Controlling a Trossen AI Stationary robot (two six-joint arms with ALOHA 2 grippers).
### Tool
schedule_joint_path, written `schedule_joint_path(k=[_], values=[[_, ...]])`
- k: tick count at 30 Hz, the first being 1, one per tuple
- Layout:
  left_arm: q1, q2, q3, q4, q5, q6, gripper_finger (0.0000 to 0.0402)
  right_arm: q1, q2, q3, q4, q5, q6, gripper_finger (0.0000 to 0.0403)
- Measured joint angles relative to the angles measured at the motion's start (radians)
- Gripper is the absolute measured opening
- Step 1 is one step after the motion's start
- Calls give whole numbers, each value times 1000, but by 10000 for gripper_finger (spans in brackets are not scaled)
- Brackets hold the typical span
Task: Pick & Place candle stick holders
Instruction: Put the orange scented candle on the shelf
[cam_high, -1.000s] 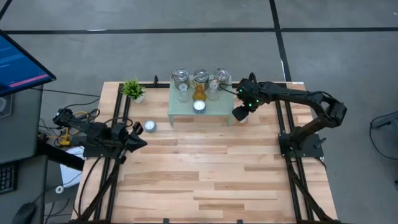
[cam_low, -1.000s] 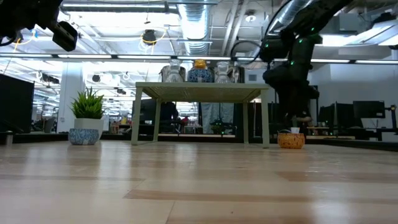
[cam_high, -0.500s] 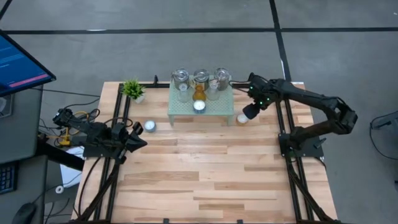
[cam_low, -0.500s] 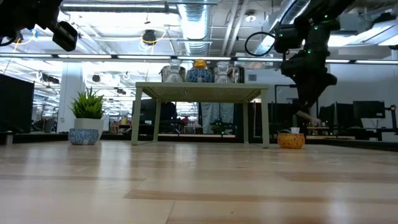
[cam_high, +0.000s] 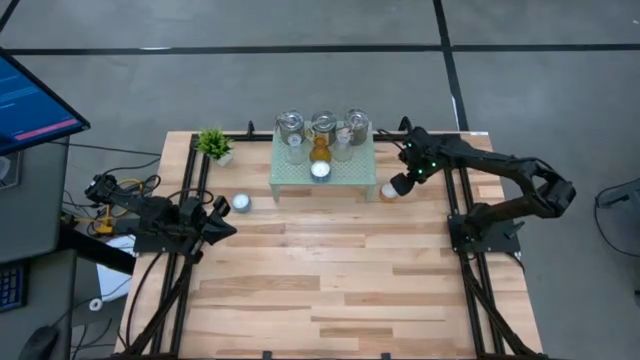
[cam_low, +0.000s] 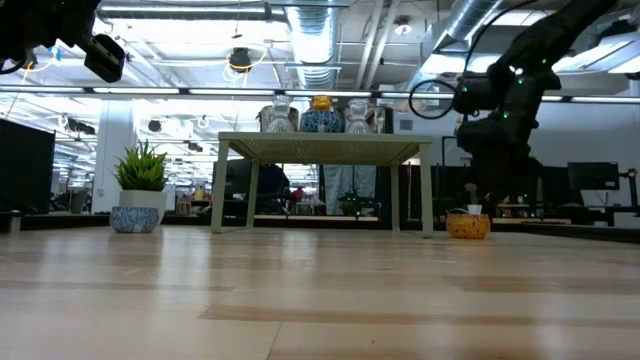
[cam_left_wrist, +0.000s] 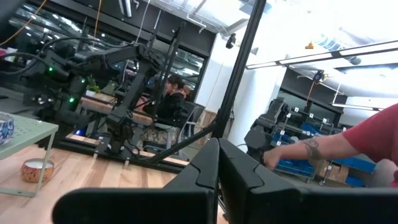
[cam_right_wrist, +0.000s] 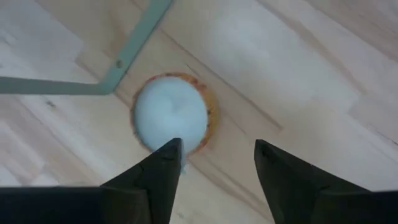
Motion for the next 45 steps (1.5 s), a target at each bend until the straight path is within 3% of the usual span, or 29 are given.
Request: schedule_joint_path(k=[10, 19, 29, 38, 45], values=[[0, 0, 0, 0, 0, 0, 7, -10, 62, -34, 146, 0, -12, 166], [0, 0, 0, 0, 0, 0, 7, -8, 153, -33, 165, -12, -39, 142], [0, 0, 0, 0, 0, 0, 7, -7, 156, -33, 160, -27, -47, 8], [0, 0, 0, 0, 0, 0, 7, 21, 124, -34, 148, -15, -35, 1], [0, 0, 0, 0, 0, 0, 7, 46, -27, -11, 61, 13, 33, 1]])
